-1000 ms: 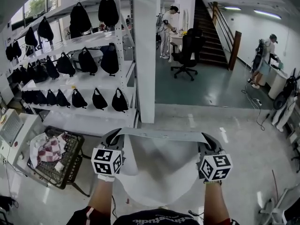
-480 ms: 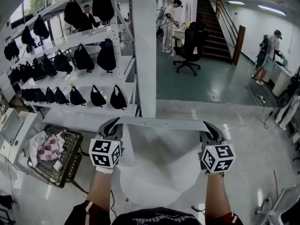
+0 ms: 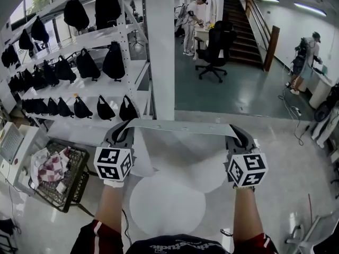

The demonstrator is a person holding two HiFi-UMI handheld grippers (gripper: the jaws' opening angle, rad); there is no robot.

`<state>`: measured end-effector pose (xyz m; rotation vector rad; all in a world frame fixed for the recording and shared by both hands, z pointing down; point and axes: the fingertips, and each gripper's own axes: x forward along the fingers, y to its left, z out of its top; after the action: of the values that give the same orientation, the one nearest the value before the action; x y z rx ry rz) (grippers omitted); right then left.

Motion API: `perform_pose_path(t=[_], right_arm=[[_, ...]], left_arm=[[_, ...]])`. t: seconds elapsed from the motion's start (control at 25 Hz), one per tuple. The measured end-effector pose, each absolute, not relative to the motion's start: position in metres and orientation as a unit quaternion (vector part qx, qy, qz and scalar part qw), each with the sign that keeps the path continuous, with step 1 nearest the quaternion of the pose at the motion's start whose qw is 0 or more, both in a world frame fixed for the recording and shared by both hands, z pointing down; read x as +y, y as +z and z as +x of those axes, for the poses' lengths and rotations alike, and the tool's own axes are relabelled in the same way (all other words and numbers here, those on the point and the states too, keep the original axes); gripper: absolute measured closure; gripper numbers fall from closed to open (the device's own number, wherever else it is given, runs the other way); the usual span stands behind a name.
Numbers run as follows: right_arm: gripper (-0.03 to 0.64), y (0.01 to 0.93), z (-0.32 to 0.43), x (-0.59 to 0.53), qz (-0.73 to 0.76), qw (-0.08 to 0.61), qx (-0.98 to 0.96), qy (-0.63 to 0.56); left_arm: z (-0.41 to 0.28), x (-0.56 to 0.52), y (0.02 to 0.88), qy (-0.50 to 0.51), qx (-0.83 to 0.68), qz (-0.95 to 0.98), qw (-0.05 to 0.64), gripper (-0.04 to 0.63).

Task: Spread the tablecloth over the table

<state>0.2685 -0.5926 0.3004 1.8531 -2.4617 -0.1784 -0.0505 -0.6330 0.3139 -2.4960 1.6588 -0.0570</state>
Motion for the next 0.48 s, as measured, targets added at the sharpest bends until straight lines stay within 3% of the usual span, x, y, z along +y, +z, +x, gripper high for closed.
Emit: perform_pose_path(t=[0.48], right_arm=[[0.591,0.334,0.289,-0.622,0.603,0.046,-0.796,-0.027]], left_arm=[[-0.030,-0.661,0.342,-0.041,0.550,-0.831,0.068,0.577]])
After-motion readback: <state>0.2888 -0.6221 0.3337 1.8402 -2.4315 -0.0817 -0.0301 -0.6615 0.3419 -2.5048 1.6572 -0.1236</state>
